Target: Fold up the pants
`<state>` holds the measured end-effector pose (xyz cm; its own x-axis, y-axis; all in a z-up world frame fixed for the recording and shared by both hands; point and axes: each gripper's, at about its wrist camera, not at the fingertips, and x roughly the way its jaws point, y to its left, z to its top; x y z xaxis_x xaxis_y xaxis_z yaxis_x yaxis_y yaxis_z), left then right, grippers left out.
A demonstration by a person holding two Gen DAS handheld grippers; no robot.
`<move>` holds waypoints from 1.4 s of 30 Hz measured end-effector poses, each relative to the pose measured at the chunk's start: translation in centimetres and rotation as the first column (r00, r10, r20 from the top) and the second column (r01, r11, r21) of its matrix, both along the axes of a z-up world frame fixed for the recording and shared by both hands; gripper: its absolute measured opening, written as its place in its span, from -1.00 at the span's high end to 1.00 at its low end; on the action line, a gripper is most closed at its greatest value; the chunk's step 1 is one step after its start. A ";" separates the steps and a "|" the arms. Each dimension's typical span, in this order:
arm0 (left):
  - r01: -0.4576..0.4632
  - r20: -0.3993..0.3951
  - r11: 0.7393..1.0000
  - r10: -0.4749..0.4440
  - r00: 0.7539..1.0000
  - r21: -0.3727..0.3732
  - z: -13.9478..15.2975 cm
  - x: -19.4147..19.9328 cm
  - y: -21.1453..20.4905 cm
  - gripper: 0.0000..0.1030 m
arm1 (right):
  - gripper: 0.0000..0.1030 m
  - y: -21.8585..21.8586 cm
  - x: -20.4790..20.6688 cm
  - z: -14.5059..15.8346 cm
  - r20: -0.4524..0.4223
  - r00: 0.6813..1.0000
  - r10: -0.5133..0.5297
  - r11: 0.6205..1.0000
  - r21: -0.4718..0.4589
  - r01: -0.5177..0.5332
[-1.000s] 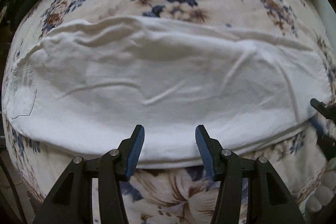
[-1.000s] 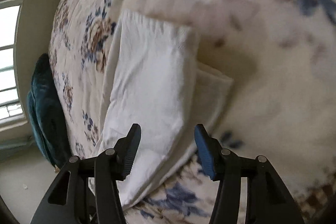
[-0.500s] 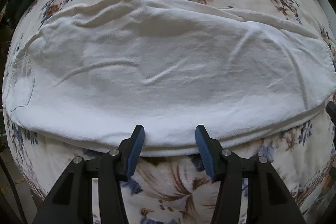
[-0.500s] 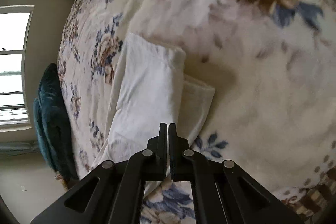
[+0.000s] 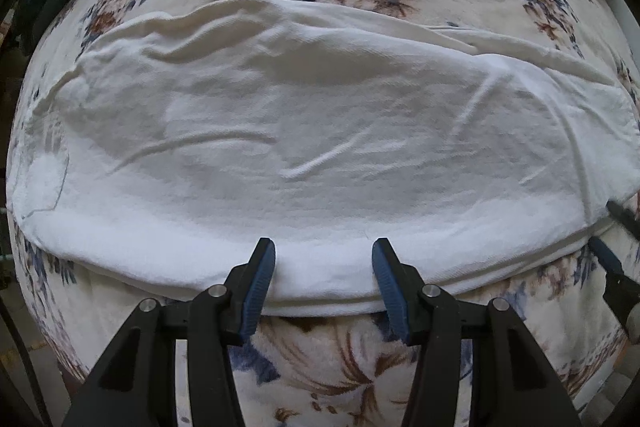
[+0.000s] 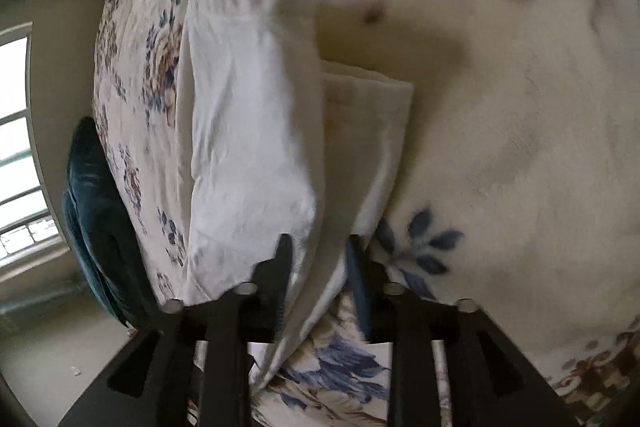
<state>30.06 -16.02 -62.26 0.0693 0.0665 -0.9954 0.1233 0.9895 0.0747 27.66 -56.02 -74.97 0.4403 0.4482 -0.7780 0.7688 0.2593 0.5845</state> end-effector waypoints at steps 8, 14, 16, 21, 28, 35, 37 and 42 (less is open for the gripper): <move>-0.016 -0.019 1.000 0.015 1.000 -0.012 -0.3 1.0 -0.2 -0.05 | 0.70 0.5 2.5 -1.3 0.016 1.000 0.017 0.998 -0.058 -0.016; 0.015 0.027 1.000 -0.014 1.000 -0.020 0.8 1.3 -0.3 -0.50 | 0.91 0.5 0.1 3.1 0.129 0.989 -0.068 0.996 -0.040 0.074; 0.013 0.026 1.000 -0.012 1.000 -0.015 0.9 1.5 0.0 -0.50 | 0.91 0.8 -0.3 3.9 0.141 0.988 -0.065 0.997 -0.039 0.071; -0.001 0.011 1.000 0.002 1.000 -0.020 0.6 1.8 0.3 -0.50 | 0.91 0.3 -0.6 2.0 0.067 0.997 -0.039 0.997 -0.058 0.043; -0.013 0.006 0.999 0.013 1.000 -0.040 0.2 2.0 0.1 -0.50 | 0.90 -3.1 -4.0 -2.1 0.017 0.990 -0.138 0.988 0.075 0.136; 0.016 0.100 1.000 -0.016 0.995 -0.001 0.5 3.4 -1.1 -0.50 | -0.64 -6.4 -4.2 0.5 0.165 0.980 -0.113 0.993 -0.017 0.117; 0.031 0.094 0.999 -0.029 0.995 -0.014 0.2 4.1 -2.2 -0.50 | -0.64 -6.3 -2.5 -0.8 0.147 0.988 -0.038 0.999 -0.023 0.042; 0.069 0.071 0.997 -0.067 0.995 -0.028 -0.5 4.8 -4.3 -0.75 | -0.73 -5.2 0.5 -3.4 0.169 0.985 0.028 0.999 -0.041 -0.021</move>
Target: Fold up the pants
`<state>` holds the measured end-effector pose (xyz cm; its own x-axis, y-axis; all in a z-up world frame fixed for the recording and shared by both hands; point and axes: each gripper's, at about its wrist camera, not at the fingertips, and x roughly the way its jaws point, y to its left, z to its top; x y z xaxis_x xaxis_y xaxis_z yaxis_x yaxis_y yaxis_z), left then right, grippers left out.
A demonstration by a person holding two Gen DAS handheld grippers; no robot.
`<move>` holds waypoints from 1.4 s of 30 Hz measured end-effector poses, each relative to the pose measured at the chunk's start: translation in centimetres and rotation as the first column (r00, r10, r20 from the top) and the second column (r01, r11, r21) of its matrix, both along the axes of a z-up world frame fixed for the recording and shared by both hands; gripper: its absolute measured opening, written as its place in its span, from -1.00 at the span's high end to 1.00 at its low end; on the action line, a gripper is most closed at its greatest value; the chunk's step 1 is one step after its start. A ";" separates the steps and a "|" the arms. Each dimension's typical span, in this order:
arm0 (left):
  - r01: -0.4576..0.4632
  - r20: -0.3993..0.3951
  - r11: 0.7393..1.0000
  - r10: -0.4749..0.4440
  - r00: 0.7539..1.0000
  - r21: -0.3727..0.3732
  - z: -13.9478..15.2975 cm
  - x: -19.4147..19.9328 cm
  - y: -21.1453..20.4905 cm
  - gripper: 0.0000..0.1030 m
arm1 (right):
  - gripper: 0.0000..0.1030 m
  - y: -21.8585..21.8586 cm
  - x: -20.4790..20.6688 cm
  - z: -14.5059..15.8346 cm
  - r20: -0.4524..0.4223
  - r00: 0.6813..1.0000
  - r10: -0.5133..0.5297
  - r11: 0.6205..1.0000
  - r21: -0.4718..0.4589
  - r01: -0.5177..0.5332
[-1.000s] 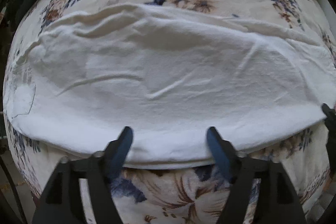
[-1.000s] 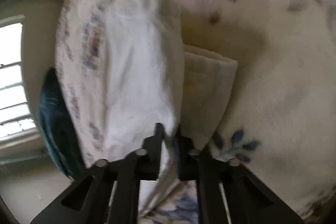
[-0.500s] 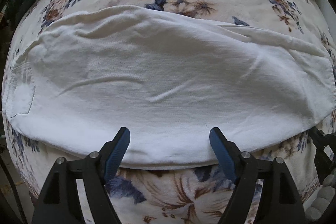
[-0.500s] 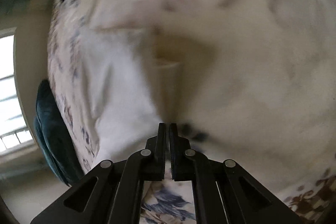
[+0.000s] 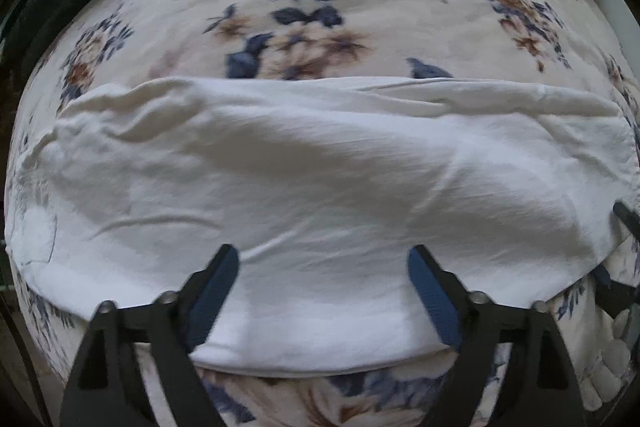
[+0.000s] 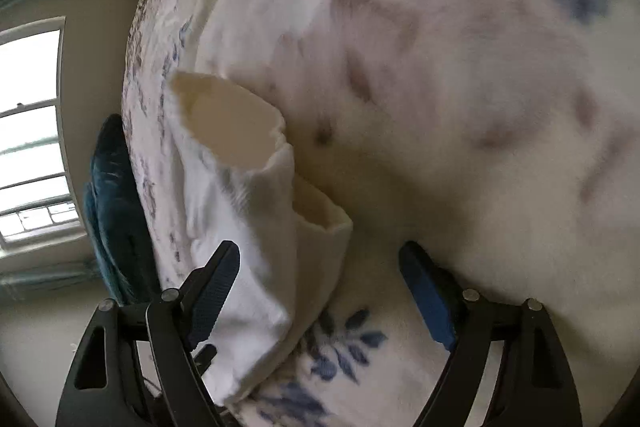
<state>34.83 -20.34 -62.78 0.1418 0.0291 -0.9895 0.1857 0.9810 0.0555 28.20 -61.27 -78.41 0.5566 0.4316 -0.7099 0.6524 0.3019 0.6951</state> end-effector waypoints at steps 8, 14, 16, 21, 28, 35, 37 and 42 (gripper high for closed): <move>-0.060 -0.050 0.996 0.056 0.997 -0.073 0.3 -0.9 -0.3 -0.75 | -0.64 1.1 2.4 -1.8 0.183 0.980 -0.084 0.987 0.148 0.057; -0.105 -0.017 0.991 0.104 0.994 -0.081 2.4 -0.9 1.6 -0.75 | 0.75 1.8 1.8 0.4 0.164 0.980 -0.115 0.991 0.084 0.102; -0.158 0.005 0.983 0.159 0.987 -0.095 3.9 -1.2 4.0 -0.75 | 0.77 3.1 3.3 4.6 0.195 0.981 -0.012 0.997 -0.071 0.027; -0.322 0.057 0.942 0.328 0.943 -0.093 7.4 -3.4 12.1 -0.75 | 0.78 10.9 7.5 14.8 0.263 0.932 0.251 0.923 -0.355 -0.149; -0.519 0.130 0.852 0.523 0.842 -0.066 11.2 -7.2 28.3 -0.75 | 0.79 30.5 10.9 19.6 0.257 0.753 0.605 0.748 -0.506 -0.429; -0.625 0.151 0.779 0.624 0.767 -0.044 9.8 -8.2 41.4 -0.75 | 0.79 53.3 11.2 11.9 0.028 0.608 0.793 0.522 -0.547 -0.655; -0.644 0.133 0.763 0.645 0.752 -0.056 8.7 -8.0 43.4 -0.75 | 0.67 58.6 11.3 6.8 -0.175 0.506 0.844 0.378 -0.475 -0.795; -0.622 0.118 0.781 0.624 0.773 -0.057 7.5 -7.6 46.1 -0.75 | 0.62 58.3 9.7 8.9 -0.187 0.564 0.804 0.447 -0.435 -0.782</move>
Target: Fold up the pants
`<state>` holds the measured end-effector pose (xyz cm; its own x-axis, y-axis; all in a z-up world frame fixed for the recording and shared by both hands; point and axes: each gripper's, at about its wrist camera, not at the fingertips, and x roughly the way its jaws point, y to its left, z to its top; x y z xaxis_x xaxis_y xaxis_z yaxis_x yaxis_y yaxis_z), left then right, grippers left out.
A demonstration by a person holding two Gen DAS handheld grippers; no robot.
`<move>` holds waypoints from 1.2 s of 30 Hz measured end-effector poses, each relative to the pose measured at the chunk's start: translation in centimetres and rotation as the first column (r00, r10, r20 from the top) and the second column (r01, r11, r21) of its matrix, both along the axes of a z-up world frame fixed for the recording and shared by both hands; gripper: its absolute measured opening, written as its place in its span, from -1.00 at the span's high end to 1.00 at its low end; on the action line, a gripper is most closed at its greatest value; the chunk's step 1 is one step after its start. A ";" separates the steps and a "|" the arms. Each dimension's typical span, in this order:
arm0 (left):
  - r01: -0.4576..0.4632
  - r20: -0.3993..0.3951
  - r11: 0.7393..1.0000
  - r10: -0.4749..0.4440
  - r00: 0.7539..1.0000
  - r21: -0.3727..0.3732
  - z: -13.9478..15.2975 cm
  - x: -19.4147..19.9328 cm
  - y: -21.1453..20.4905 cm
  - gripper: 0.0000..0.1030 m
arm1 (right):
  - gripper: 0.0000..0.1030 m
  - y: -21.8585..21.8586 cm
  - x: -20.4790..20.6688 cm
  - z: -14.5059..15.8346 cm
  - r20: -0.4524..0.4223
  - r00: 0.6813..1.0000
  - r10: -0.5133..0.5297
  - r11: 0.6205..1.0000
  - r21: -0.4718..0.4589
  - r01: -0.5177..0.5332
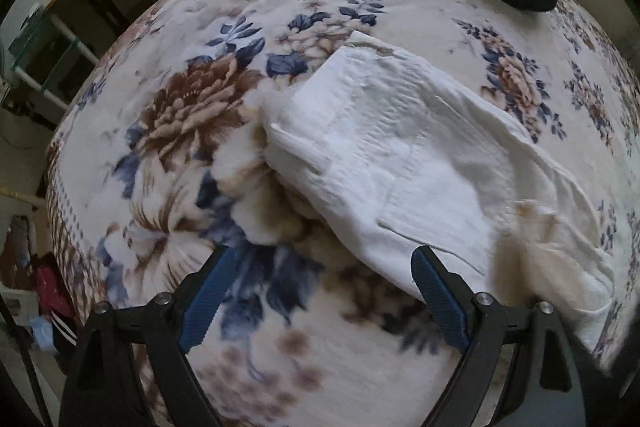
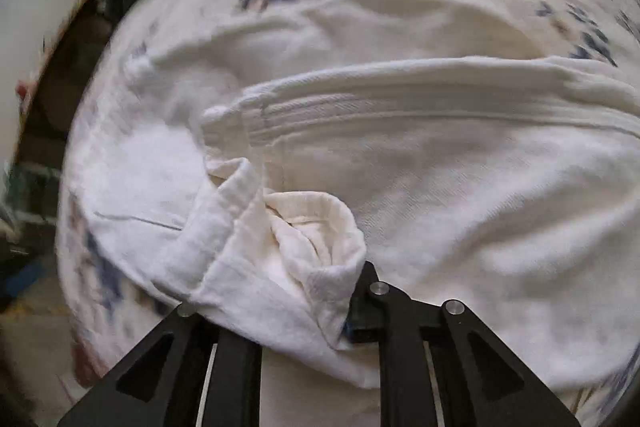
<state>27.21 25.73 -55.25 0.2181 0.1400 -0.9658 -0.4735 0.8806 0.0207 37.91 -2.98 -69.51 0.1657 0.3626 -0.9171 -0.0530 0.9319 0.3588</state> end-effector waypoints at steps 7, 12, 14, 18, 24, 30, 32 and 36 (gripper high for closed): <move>0.073 -0.001 0.997 -0.073 0.997 0.031 0.2 0.9 1.2 -0.75 | -0.45 -1.1 -1.0 7.9 0.077 0.992 -0.098 0.995 -0.028 0.100; 0.110 -0.037 0.991 -0.107 0.994 0.071 -0.6 1.1 1.8 -0.75 | -0.45 3.7 -1.9 7.3 0.129 0.989 0.067 0.959 -0.281 -0.028; 0.136 -0.056 0.987 -0.132 0.990 0.085 -1.3 1.2 1.7 -0.75 | -0.45 6.2 -1.9 5.6 0.122 0.976 0.180 0.897 -0.426 -0.113; 0.182 -0.087 0.978 -0.173 0.981 0.106 -2.6 1.2 1.5 -0.75 | -0.45 8.3 -0.6 2.2 0.050 0.961 0.272 0.821 -0.534 -0.205; 0.184 -0.112 0.981 -0.176 0.978 0.063 -4.0 0.9 1.7 -0.75 | 0.22 7.9 -0.2 1.6 0.067 0.964 0.258 0.833 -0.521 -0.186; 0.172 -0.111 0.984 -0.166 0.980 0.045 -4.0 1.1 2.0 -0.75 | 0.29 6.4 0.9 -0.9 -0.025 0.987 0.157 0.887 -0.435 -0.152; 0.161 -0.106 0.986 -0.156 0.982 0.036 -3.9 1.1 2.3 -0.75 | 0.77 6.0 1.1 -0.4 0.002 0.993 0.119 0.914 -0.390 -0.109; 0.138 -0.094 0.990 -0.134 0.986 0.035 -3.5 0.9 3.3 -0.75 | 0.80 4.8 0.9 3.7 0.146 0.989 -0.009 0.954 -0.294 0.052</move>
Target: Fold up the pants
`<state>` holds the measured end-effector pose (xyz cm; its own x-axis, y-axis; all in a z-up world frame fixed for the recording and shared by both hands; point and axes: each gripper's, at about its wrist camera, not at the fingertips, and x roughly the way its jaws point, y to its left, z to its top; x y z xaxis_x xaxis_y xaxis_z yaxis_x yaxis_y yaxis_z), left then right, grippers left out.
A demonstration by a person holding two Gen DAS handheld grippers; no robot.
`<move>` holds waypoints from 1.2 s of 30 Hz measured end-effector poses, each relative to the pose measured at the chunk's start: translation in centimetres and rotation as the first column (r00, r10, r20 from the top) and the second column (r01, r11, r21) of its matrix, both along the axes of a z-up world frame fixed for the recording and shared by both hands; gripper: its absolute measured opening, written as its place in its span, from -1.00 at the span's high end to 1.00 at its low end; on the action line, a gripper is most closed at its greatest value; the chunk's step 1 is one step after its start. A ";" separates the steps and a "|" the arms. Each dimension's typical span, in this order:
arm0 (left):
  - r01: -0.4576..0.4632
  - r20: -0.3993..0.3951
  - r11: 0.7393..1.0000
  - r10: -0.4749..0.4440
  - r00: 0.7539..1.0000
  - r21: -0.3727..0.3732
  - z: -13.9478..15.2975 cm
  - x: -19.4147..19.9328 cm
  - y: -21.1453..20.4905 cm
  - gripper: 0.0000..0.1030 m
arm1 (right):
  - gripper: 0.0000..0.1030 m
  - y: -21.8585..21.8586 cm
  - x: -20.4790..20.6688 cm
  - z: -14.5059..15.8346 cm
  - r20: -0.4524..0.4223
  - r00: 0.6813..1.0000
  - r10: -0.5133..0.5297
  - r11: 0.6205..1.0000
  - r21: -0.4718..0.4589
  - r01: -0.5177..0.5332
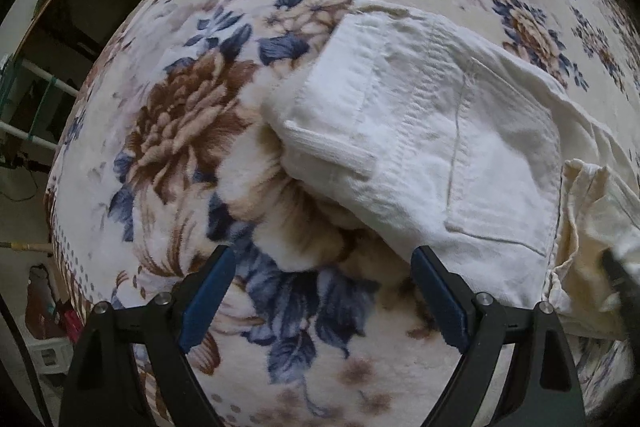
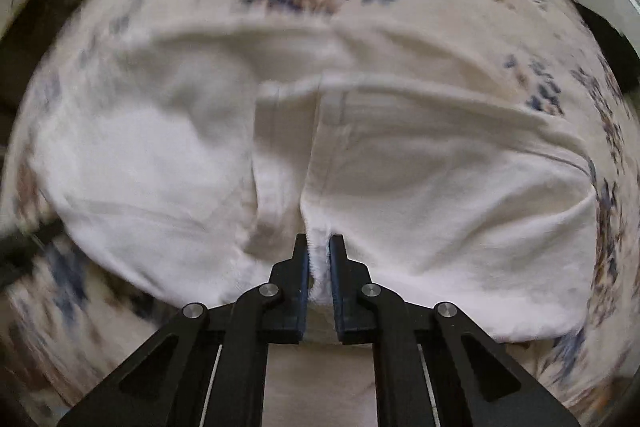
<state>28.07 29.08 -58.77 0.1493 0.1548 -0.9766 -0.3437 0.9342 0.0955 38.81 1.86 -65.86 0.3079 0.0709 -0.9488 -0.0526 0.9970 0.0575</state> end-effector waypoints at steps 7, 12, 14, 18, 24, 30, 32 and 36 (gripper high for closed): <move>-0.060 -0.027 0.998 0.060 0.998 0.008 -0.8 -0.7 2.2 -0.75 | 0.80 3.2 0.9 3.2 0.127 0.992 0.000 0.998 0.057 -0.008; -0.107 -0.033 0.994 0.106 0.994 -0.014 -1.3 -1.2 3.4 -0.75 | 0.71 4.5 2.8 -5.1 -0.322 0.937 0.134 0.955 0.295 -0.035; -0.125 -0.029 0.991 0.124 0.992 -0.037 -1.4 -1.4 3.7 -0.75 | 0.38 2.4 3.1 -2.6 -0.303 0.947 0.110 0.899 0.436 0.036; -0.162 -0.031 0.982 0.160 0.987 -0.093 -1.8 -1.4 4.1 -0.75 | -0.30 -2.8 3.6 3.8 -0.195 0.981 -0.015 0.763 0.632 0.138; -0.165 -0.027 0.982 0.163 0.986 -0.095 -1.9 -1.4 4.3 -0.75 | -0.34 -7.4 9.8 2.1 -0.250 0.936 -0.248 0.875 0.358 0.328; -0.146 -0.029 0.985 0.144 0.989 -0.093 -2.0 -0.7 3.3 -0.75 | -0.31 -2.4 12.9 -0.2 -0.274 0.950 -0.149 0.963 0.177 0.202; -0.148 -0.032 0.984 0.145 0.989 -0.098 -2.0 -0.8 3.3 -0.75 | 0.62 -1.0 12.7 -0.6 -0.256 0.960 -0.112 0.985 0.100 0.142; -0.158 -0.018 0.982 0.157 0.987 -0.104 -1.6 -0.6 3.1 -0.75 | 0.91 -2.0 9.9 0.6 -0.196 0.971 -0.135 0.978 0.132 0.162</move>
<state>27.51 32.14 -60.35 0.1220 0.0721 -0.9899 -0.4866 0.8736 0.0036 48.72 -0.18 -65.26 0.1456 0.1799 -0.9728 0.1207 0.9728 0.1980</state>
